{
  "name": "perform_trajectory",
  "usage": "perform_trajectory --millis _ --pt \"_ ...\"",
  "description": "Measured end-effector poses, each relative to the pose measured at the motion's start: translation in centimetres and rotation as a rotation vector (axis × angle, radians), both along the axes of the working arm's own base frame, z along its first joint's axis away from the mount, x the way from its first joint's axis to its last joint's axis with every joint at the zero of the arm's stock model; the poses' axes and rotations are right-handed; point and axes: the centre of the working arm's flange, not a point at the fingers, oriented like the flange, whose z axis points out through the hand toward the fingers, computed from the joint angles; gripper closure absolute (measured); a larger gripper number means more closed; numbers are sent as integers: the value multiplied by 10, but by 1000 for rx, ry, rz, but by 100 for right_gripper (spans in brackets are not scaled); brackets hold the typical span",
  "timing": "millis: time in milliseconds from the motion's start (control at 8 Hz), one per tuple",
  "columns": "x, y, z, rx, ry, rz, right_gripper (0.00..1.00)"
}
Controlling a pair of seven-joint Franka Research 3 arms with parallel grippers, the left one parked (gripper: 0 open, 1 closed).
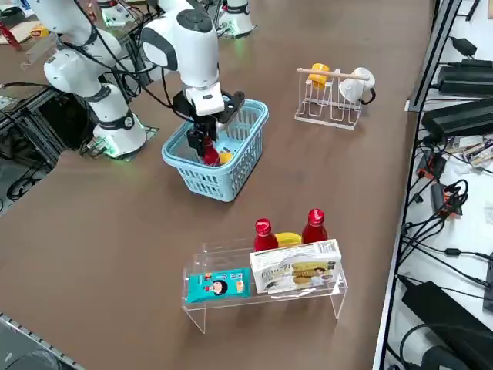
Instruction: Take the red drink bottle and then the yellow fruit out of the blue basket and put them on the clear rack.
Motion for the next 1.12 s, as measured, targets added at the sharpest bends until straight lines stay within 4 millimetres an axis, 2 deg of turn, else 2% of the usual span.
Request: perform_trajectory --millis 375,750,875,1125 --pt "0 0 0 0 0 0 33" --pt "0 1 0 0 -1 3 44" --pt "1 1 2 -5 -4 6 62" --pt "10 -1 16 -8 -19 6 62"
